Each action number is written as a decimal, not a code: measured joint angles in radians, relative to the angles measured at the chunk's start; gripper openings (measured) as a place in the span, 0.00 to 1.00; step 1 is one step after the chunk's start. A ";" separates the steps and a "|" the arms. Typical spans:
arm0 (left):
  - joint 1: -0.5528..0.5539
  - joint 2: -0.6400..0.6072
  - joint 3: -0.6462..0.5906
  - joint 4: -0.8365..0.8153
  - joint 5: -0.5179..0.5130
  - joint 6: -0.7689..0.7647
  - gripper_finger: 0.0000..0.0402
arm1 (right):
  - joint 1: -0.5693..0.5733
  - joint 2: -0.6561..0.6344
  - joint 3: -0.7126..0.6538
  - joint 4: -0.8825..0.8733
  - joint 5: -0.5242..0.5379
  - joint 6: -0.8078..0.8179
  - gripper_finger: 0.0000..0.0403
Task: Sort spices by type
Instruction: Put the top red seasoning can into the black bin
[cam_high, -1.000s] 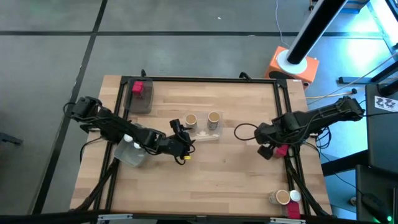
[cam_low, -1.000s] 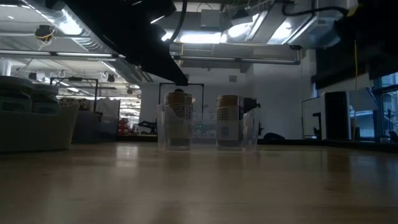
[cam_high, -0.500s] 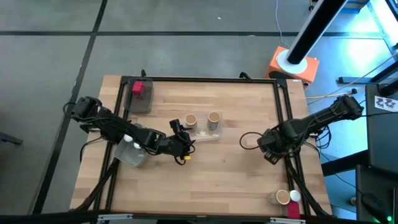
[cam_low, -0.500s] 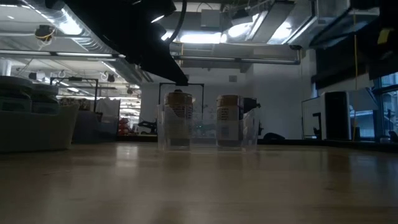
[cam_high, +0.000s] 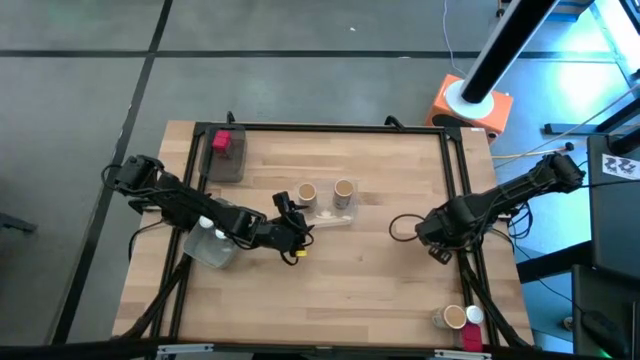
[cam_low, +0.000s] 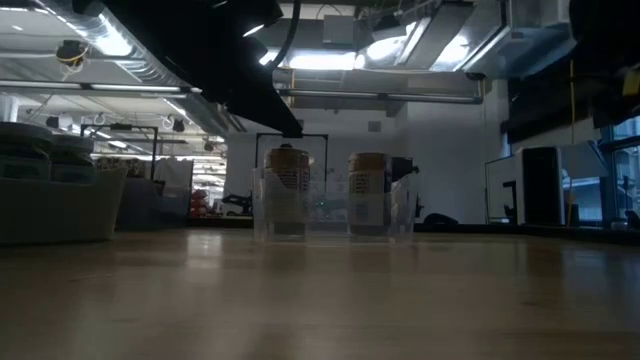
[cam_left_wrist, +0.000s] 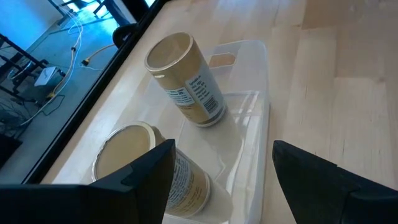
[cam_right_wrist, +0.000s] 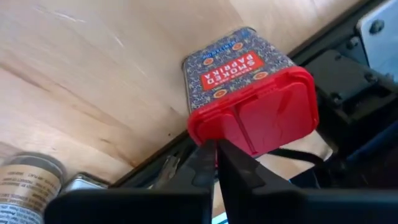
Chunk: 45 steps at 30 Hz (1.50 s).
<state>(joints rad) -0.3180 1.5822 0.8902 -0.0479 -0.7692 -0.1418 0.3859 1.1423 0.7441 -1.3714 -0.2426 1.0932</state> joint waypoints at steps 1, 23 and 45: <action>0.000 0.000 0.000 0.000 0.000 0.000 0.63 | 0.000 0.000 0.000 0.005 0.007 -0.007 0.06; 0.000 0.000 0.000 -0.001 0.000 0.004 0.63 | 0.000 0.003 0.076 0.373 0.334 -0.279 0.04; 0.000 0.000 0.000 -0.001 0.000 0.004 0.63 | -0.081 0.002 0.077 0.469 0.299 -0.470 0.21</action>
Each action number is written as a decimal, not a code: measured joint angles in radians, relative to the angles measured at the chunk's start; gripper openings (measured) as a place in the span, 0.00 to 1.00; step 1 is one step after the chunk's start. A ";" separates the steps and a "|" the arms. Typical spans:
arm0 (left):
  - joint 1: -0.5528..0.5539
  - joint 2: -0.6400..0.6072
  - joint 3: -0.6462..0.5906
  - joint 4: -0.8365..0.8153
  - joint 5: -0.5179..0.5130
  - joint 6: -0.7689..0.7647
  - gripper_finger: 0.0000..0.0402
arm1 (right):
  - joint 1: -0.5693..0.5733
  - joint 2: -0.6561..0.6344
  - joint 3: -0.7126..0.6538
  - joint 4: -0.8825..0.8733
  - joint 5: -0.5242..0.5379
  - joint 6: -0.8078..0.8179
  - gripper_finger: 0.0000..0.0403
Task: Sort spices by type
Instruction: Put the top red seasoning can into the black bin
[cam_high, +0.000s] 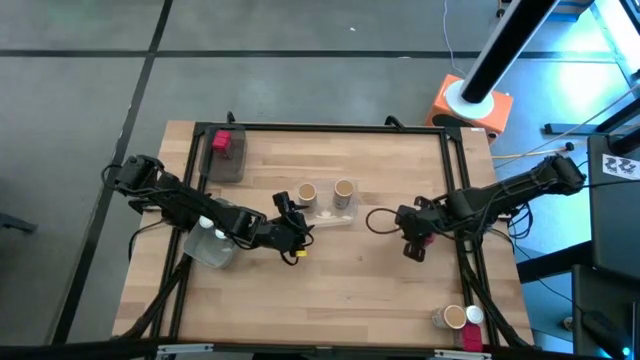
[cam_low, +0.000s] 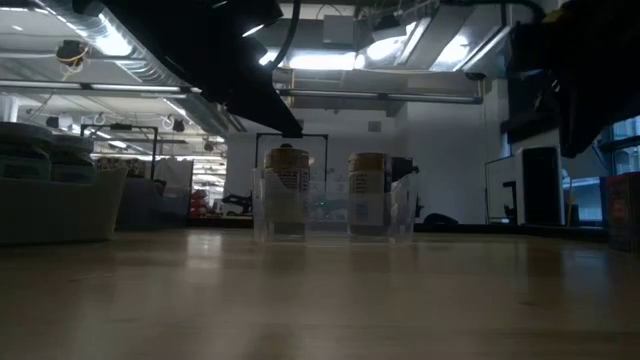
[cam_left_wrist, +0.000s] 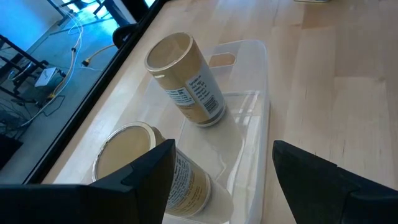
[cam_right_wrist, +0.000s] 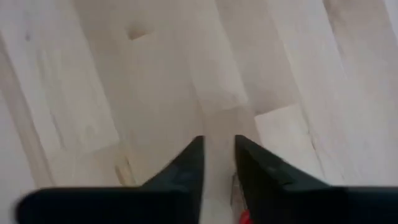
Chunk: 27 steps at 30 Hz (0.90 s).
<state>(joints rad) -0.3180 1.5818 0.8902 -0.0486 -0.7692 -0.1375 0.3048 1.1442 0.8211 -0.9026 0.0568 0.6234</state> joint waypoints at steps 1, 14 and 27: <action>0.000 0.000 0.000 0.000 0.000 0.000 0.63 | -0.011 0.000 0.000 -0.007 -0.001 0.004 0.26; 0.000 0.000 0.000 -0.023 0.000 -0.003 0.63 | -0.083 -0.001 0.000 -0.278 0.032 0.162 0.97; 0.000 0.000 0.000 -0.023 0.000 -0.004 0.63 | -0.083 -0.001 0.000 -0.252 -0.058 0.154 0.82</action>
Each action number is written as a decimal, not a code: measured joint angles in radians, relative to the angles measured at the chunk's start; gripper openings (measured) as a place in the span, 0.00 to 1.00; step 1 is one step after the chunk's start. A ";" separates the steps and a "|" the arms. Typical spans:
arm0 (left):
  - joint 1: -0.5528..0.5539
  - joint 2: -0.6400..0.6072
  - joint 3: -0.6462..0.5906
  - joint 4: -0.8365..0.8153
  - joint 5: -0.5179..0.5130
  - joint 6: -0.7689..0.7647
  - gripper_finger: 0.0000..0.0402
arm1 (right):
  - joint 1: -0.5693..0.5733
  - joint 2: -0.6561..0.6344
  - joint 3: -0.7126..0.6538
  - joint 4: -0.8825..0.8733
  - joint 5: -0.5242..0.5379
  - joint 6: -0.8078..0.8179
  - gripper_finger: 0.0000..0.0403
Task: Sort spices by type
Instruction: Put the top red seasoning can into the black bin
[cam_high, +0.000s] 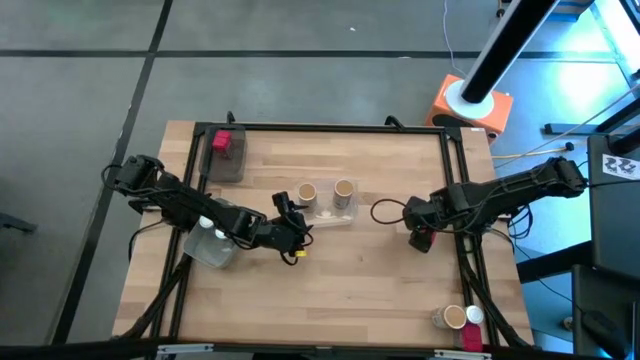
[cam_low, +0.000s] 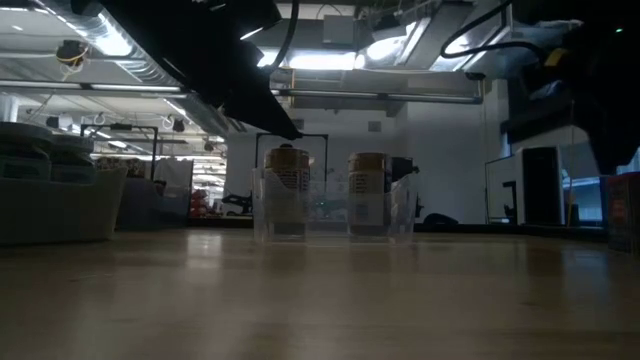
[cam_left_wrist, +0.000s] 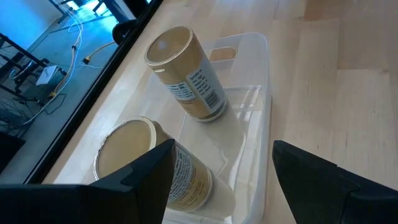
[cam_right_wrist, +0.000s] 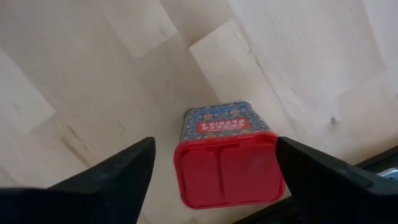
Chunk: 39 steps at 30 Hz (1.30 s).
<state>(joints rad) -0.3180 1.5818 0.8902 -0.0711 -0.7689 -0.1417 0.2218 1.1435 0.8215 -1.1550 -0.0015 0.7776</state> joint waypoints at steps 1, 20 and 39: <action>0.000 0.000 0.000 0.000 0.000 0.000 0.63 | 0.000 0.000 0.000 0.001 0.008 0.000 0.82; 0.000 0.000 0.000 0.001 0.000 0.002 0.63 | 0.000 0.000 0.001 -0.069 -0.063 0.509 0.82; 0.025 0.000 0.000 0.010 0.007 0.045 0.63 | 0.001 0.000 0.001 -0.082 -0.044 0.723 0.82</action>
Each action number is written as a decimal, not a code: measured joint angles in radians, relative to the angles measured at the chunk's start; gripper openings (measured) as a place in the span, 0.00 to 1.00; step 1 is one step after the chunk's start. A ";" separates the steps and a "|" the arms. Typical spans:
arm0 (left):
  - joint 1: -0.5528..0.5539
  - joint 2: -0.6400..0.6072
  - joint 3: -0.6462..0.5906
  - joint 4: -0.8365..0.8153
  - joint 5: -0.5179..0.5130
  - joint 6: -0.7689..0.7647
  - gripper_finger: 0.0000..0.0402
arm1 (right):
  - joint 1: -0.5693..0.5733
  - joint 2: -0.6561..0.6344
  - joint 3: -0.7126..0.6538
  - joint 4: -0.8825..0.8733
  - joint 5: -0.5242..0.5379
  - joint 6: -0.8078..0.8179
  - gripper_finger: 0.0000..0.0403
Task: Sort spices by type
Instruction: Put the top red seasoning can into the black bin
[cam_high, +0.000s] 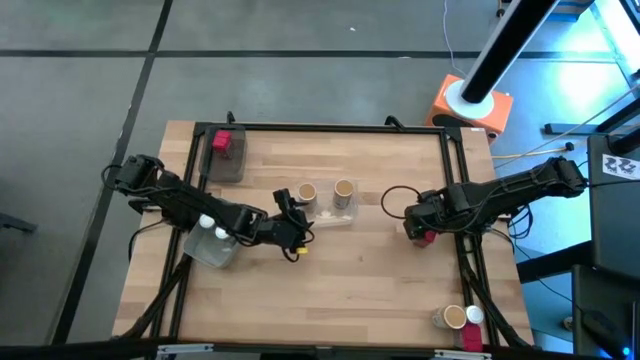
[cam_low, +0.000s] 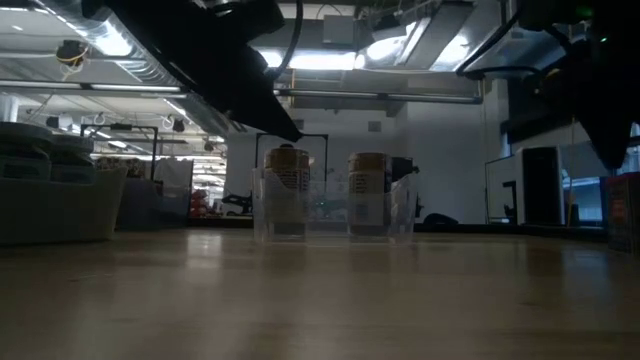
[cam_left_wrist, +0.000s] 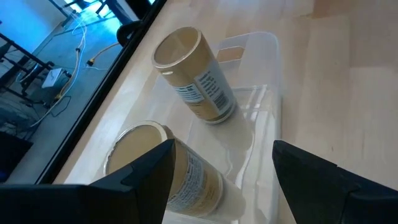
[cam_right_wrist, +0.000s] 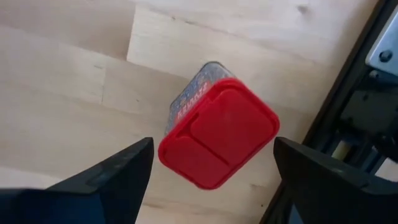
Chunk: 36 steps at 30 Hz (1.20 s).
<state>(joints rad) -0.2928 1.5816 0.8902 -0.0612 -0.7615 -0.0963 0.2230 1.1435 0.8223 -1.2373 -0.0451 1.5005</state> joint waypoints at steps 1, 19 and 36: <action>0.000 0.000 0.000 0.000 0.000 0.000 0.63 | 0.001 0.000 0.000 0.000 0.007 -0.005 0.82; 0.000 0.000 0.000 0.012 0.000 -0.017 0.63 | 0.120 0.033 0.001 -0.063 0.103 0.142 0.82; 0.000 0.000 0.000 0.014 0.000 -0.016 0.63 | 0.117 0.047 -0.002 0.006 0.169 0.062 0.82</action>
<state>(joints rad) -0.2928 1.5814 0.8899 -0.0471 -0.7616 -0.1120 0.3401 1.1901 0.8207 -1.2316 0.1244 1.5623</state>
